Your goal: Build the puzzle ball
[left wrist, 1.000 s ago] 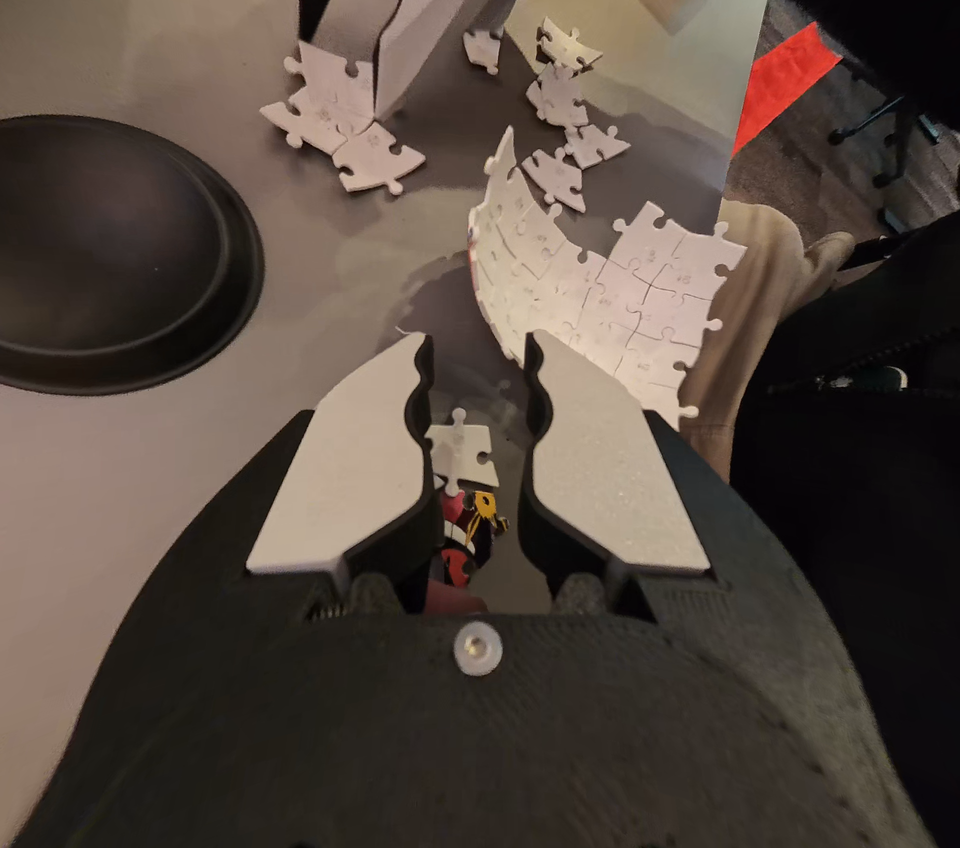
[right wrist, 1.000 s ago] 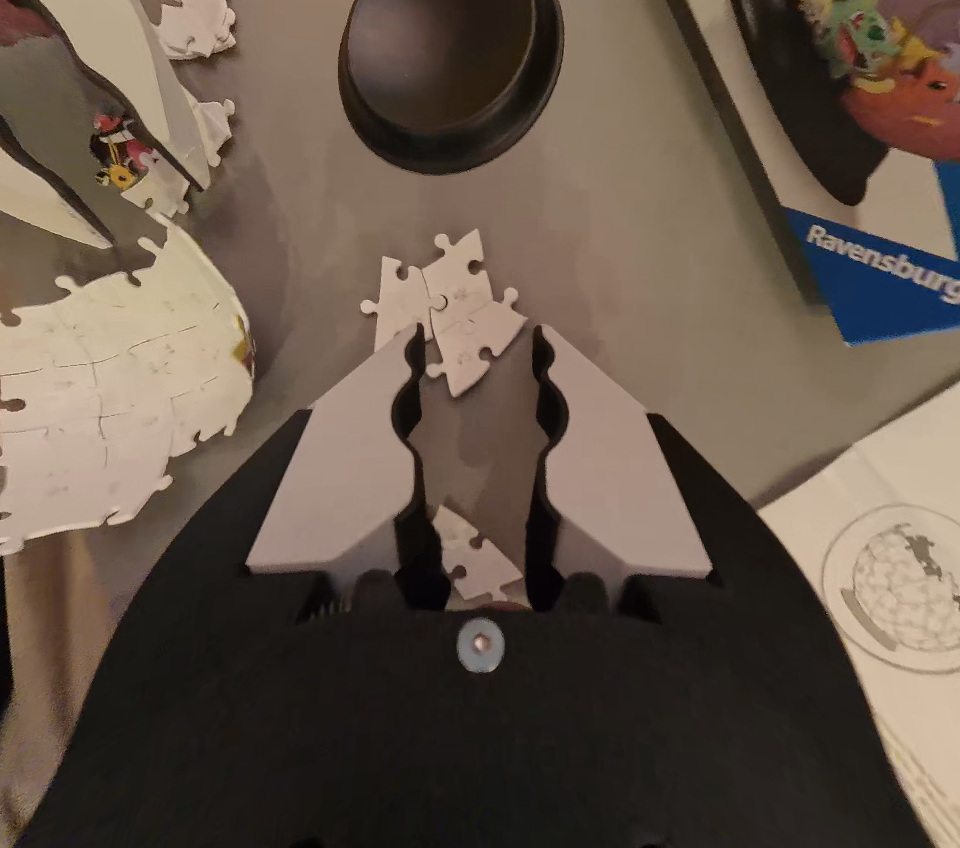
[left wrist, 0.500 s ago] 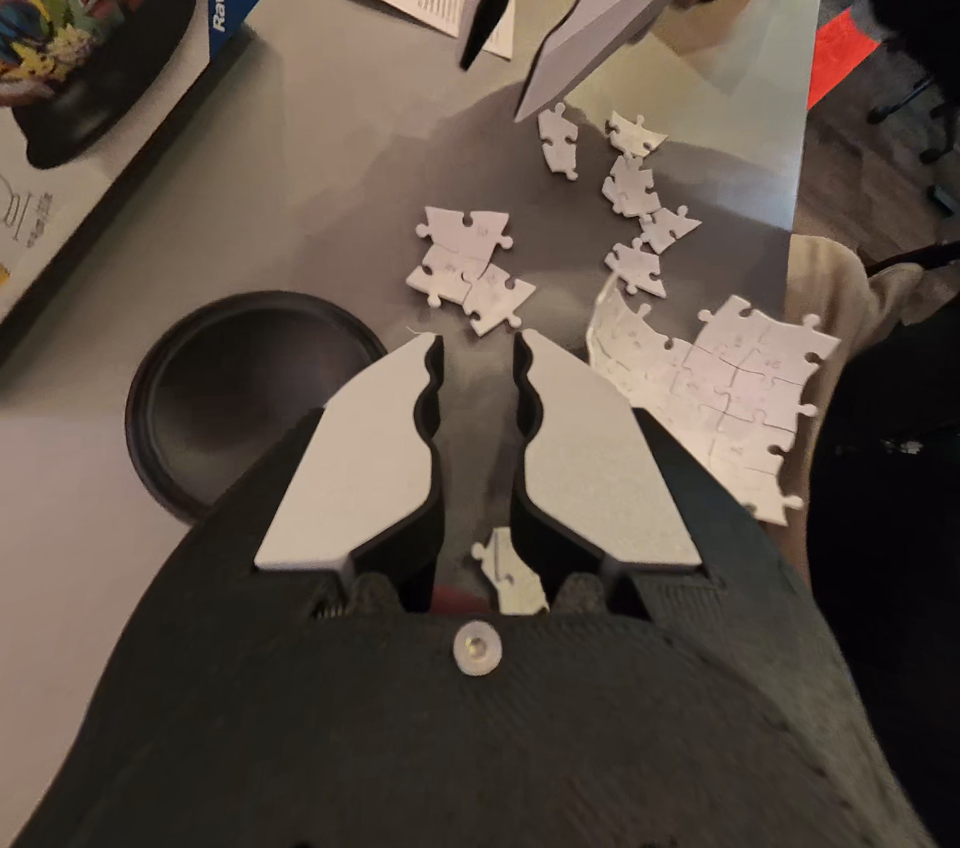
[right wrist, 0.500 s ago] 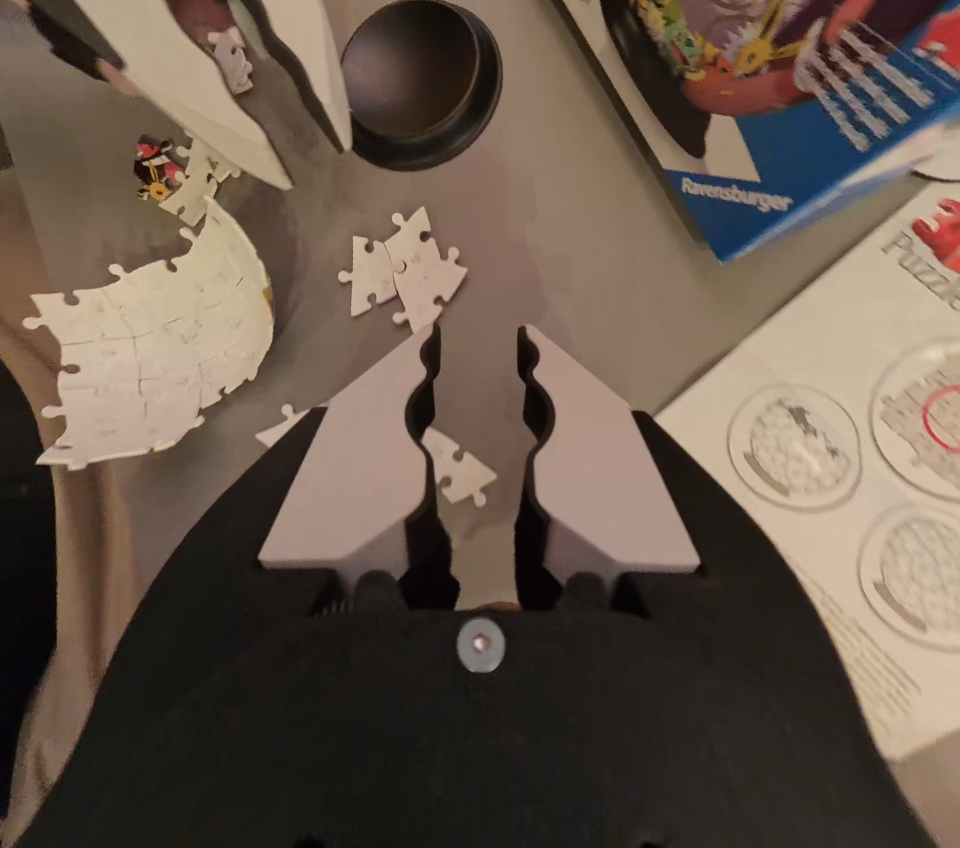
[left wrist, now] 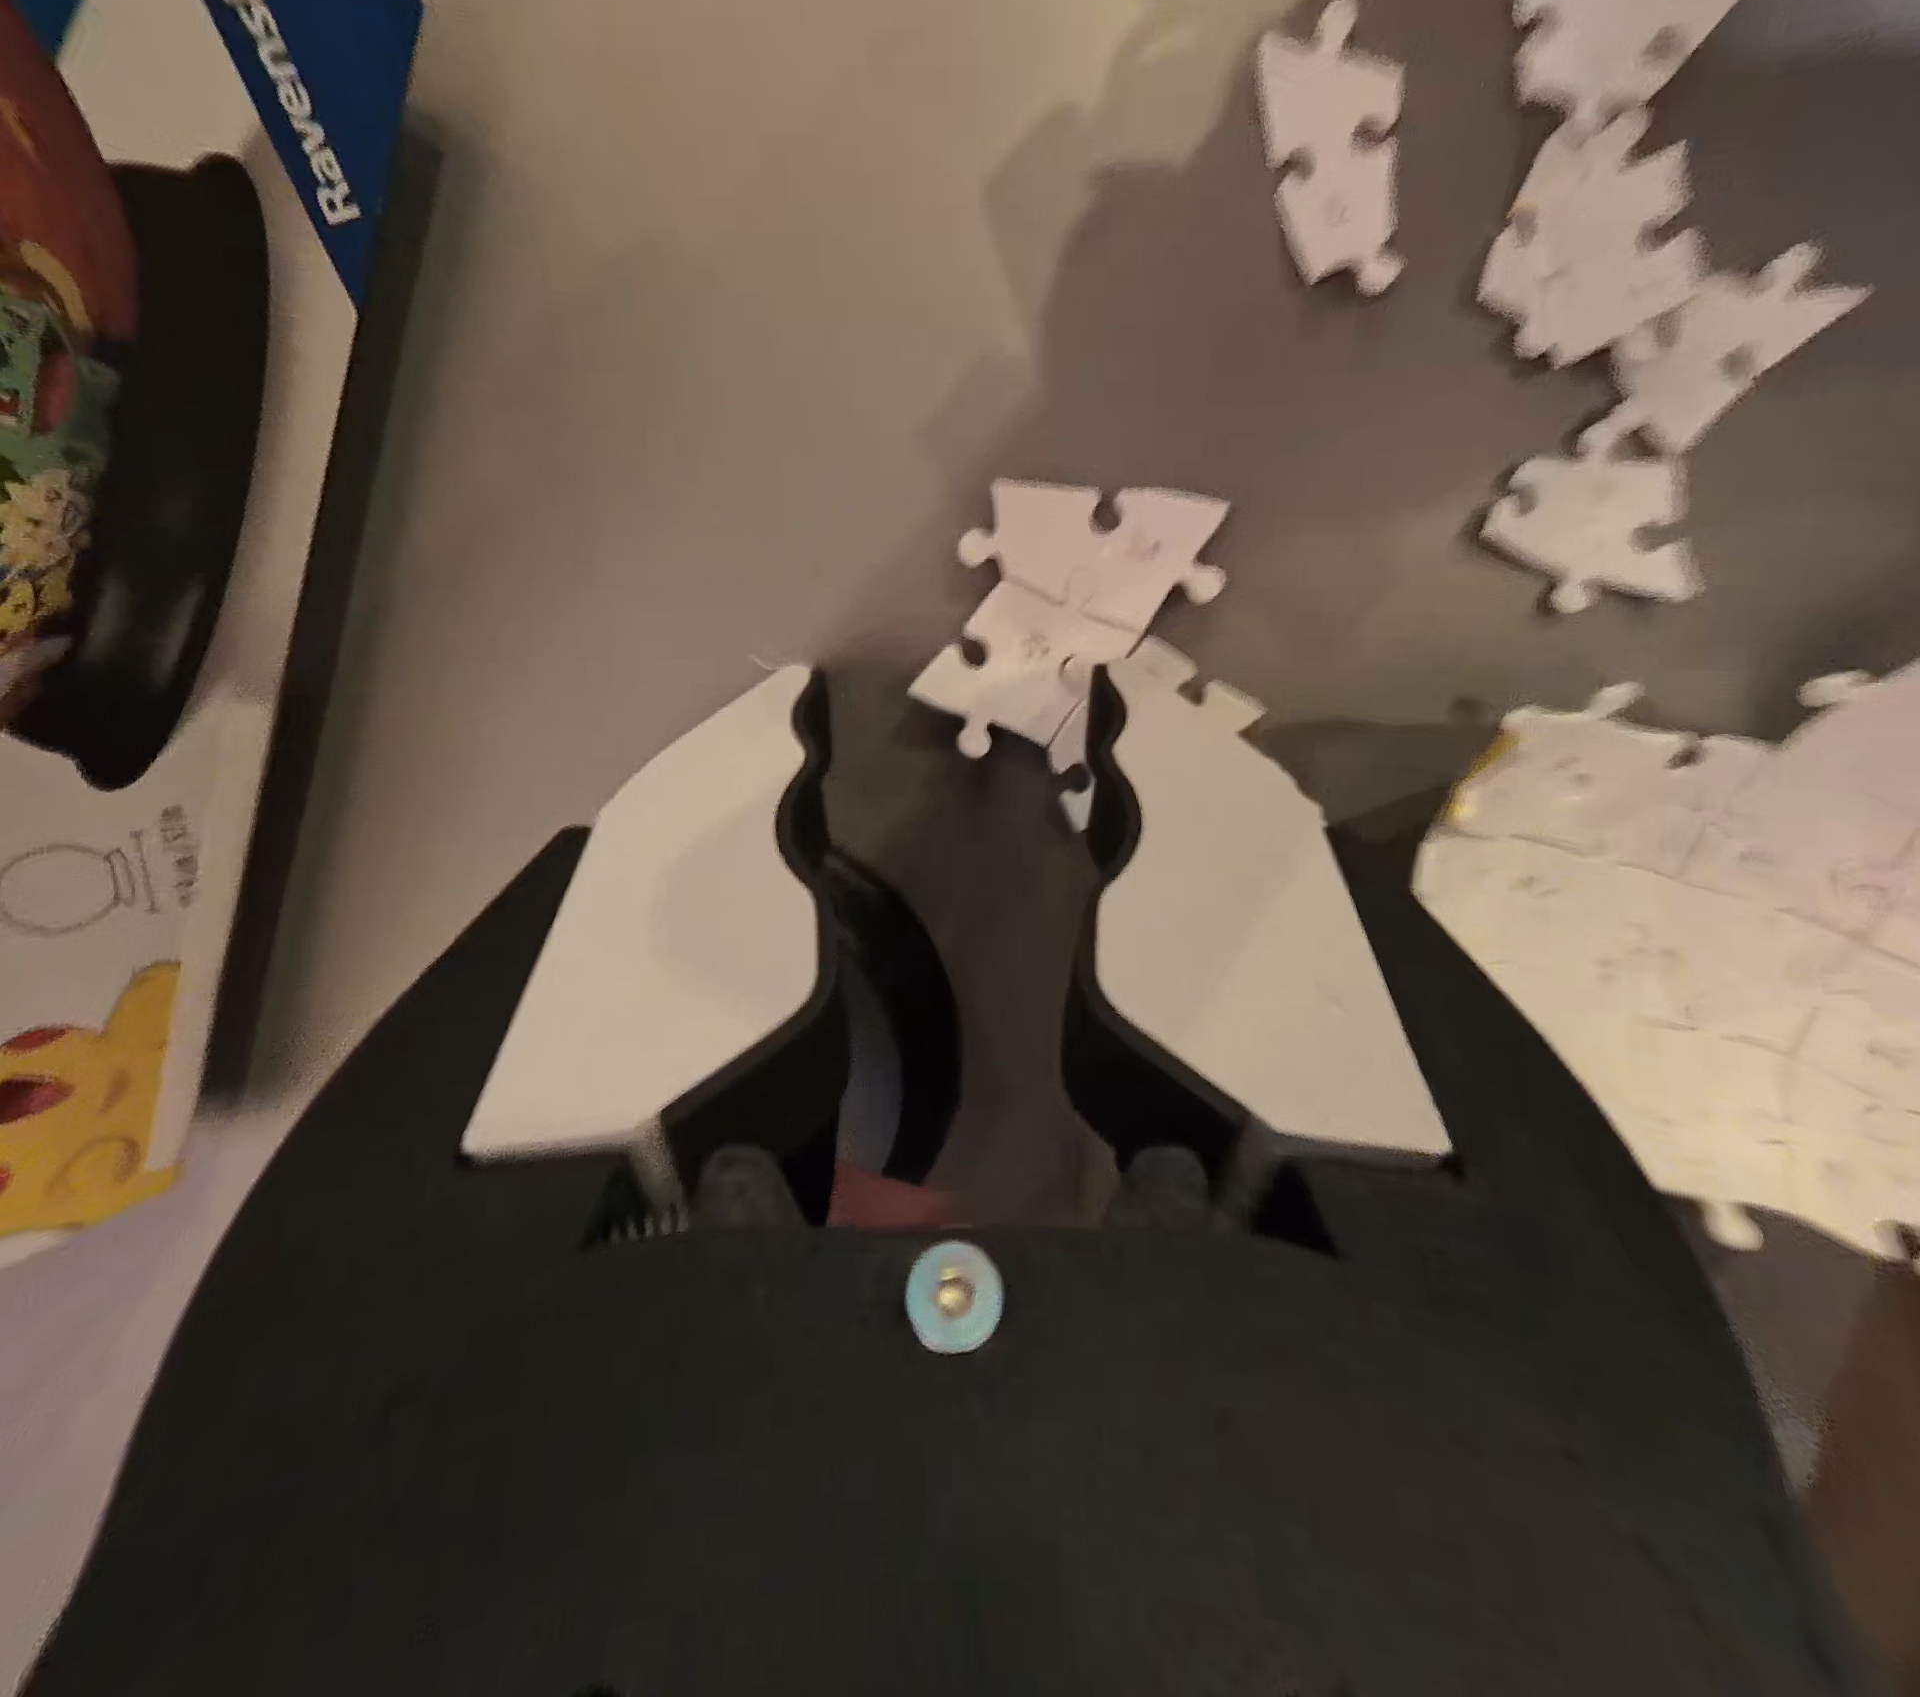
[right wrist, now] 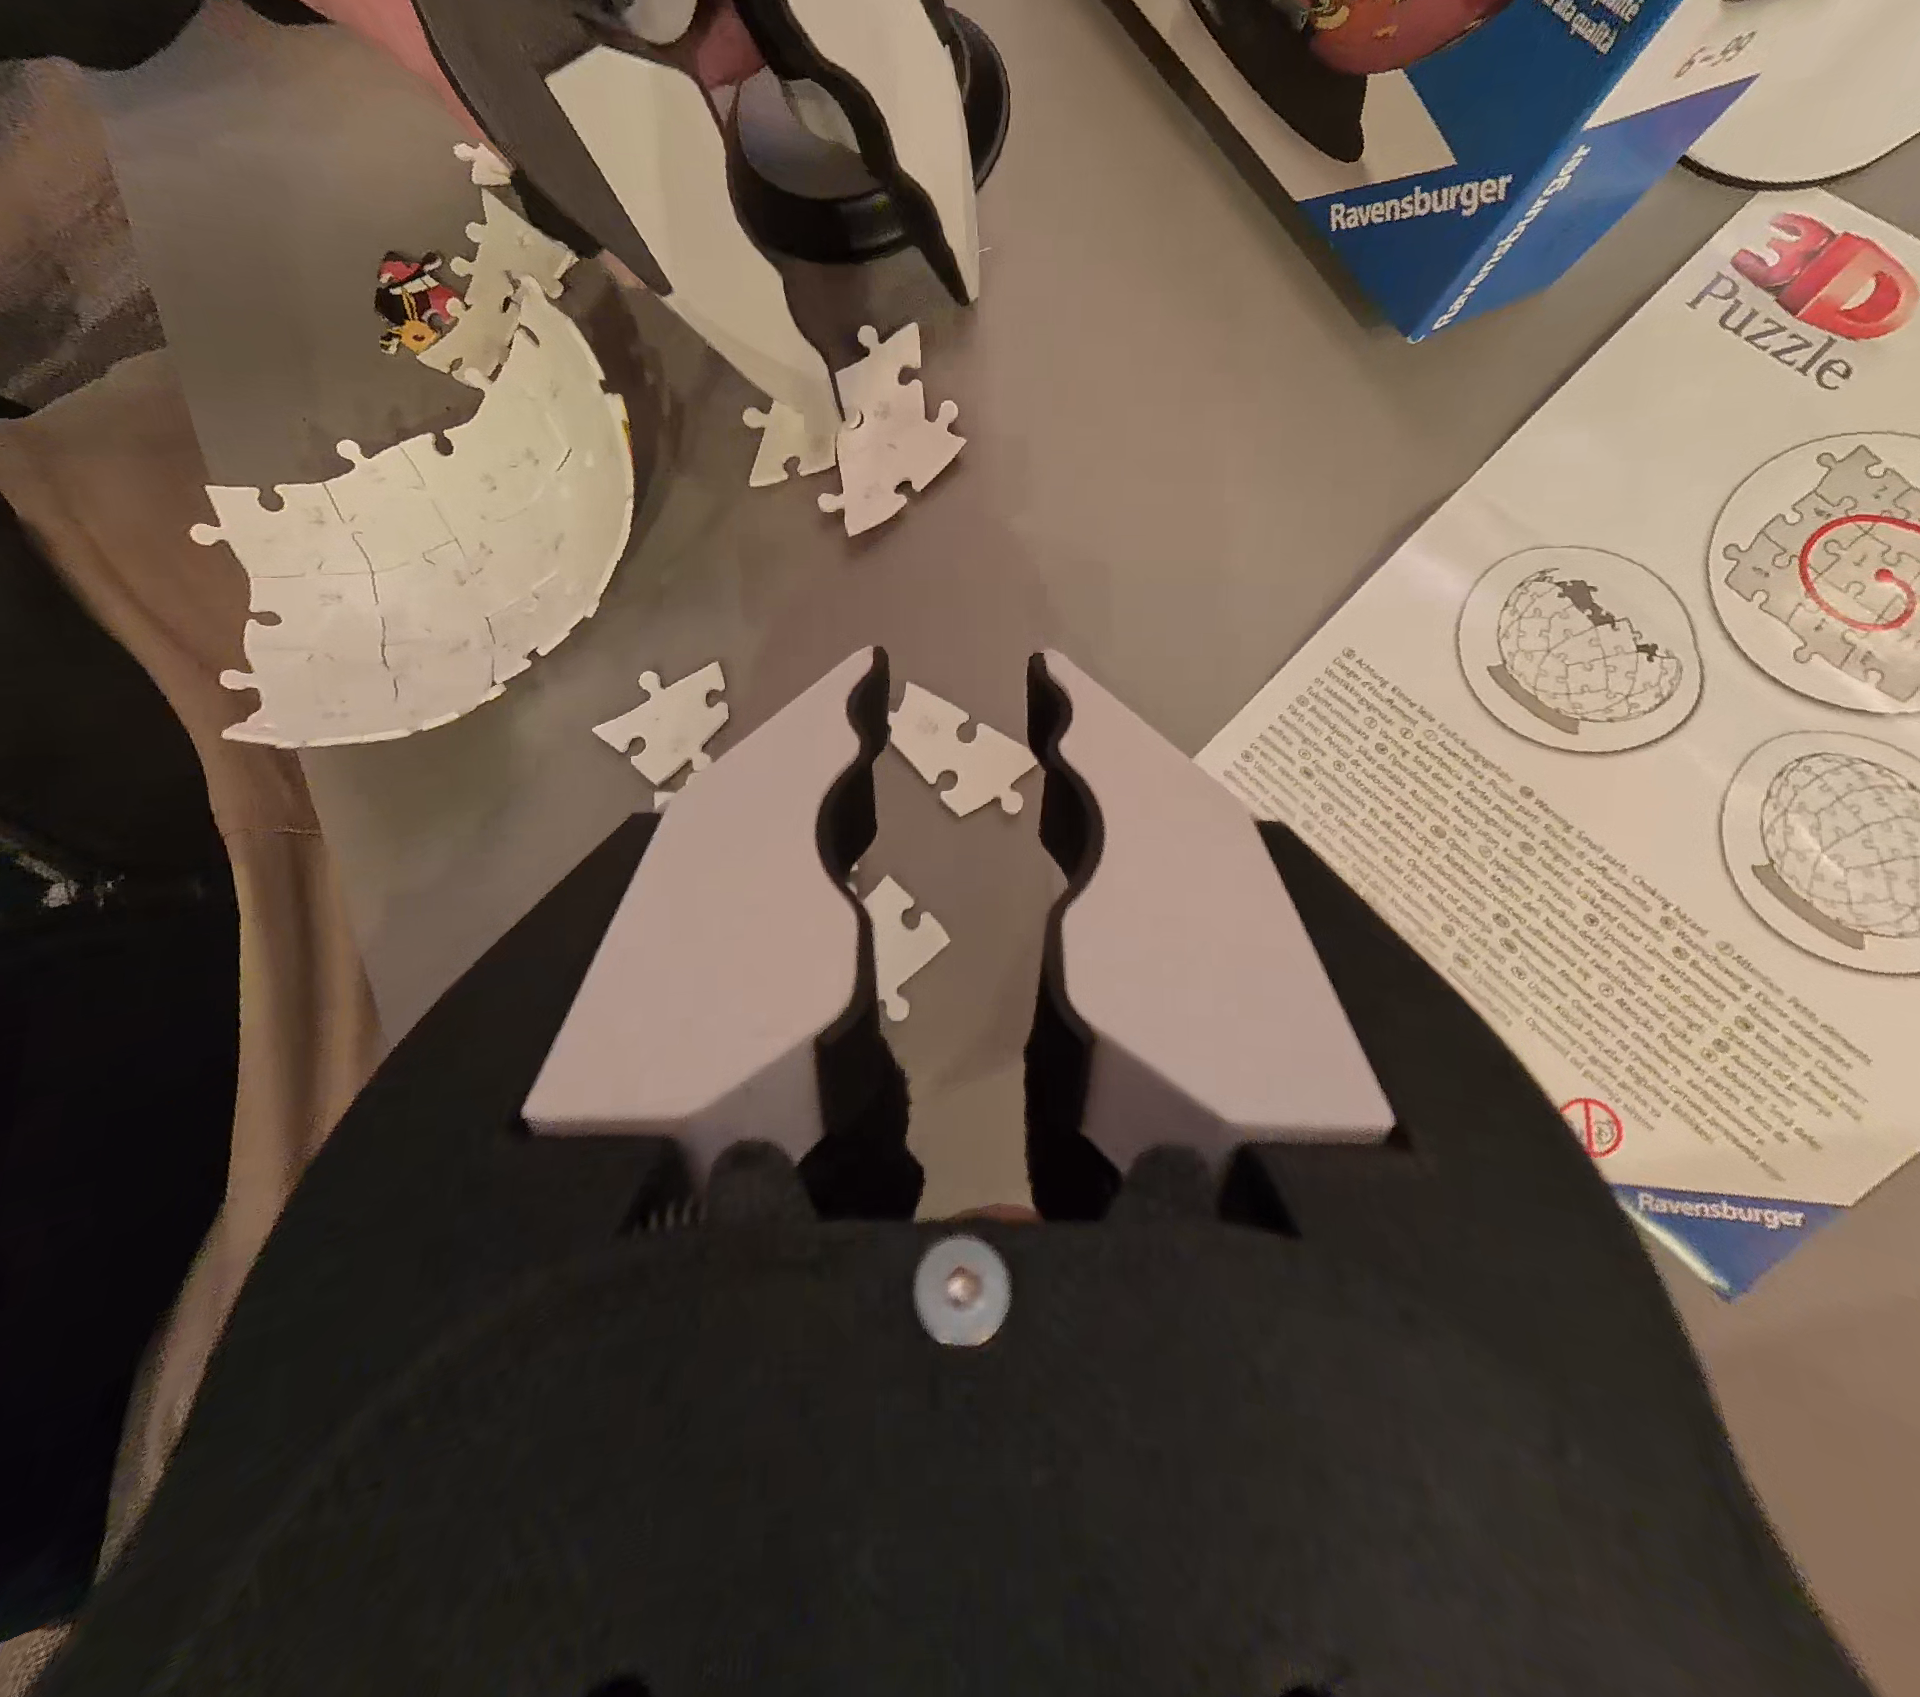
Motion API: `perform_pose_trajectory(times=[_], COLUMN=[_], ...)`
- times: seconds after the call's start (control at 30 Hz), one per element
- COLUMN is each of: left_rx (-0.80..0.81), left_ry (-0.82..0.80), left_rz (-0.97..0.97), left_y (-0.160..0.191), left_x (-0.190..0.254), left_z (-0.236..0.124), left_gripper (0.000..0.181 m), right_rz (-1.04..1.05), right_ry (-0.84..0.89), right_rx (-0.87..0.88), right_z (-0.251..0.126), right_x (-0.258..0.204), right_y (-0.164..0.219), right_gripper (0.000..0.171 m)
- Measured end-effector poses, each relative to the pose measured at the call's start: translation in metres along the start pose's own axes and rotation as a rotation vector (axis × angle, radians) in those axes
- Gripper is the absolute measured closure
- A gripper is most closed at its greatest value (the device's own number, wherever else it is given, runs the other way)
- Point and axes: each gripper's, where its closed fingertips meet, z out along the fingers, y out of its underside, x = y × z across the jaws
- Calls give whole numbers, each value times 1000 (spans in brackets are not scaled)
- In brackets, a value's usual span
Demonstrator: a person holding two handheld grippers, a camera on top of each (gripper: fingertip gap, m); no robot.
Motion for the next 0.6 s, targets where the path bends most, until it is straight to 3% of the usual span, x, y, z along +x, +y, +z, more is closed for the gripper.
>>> perform_pose_trajectory(times=[0.03, 0.13, 0.27, 0.37, 0.43, 0.6], left_rx=[-2, 12, -15, 55, -16, -11], left_ry=[-44, -25, -77, -15, -59, -43], left_rz=[37, 5, 35, -19, 33, 29], left_y=[0, 0, -2, -13, -3, -4], left_x=[-3, -3, -12, -8, -14, -11], left_z=[0, 1, -1, -7, -1, 2], left_gripper=[136, 143, 136, 140, 136, 136], right_rz=[-1, 5, 5, 5, 4, 15], right_ry=[3, -3, -13, -12, -1, 22], right_rx=[1, 19, 23, 31, 31, -23], right_z=[-1, -4, -3, -5, -8, -9], right_x=[0, 0, -2, -2, -1, 7], right_y=[1, 1, 2, 2, 3, 17], right_gripper=[146, 147, 146, 146, 146, 139])
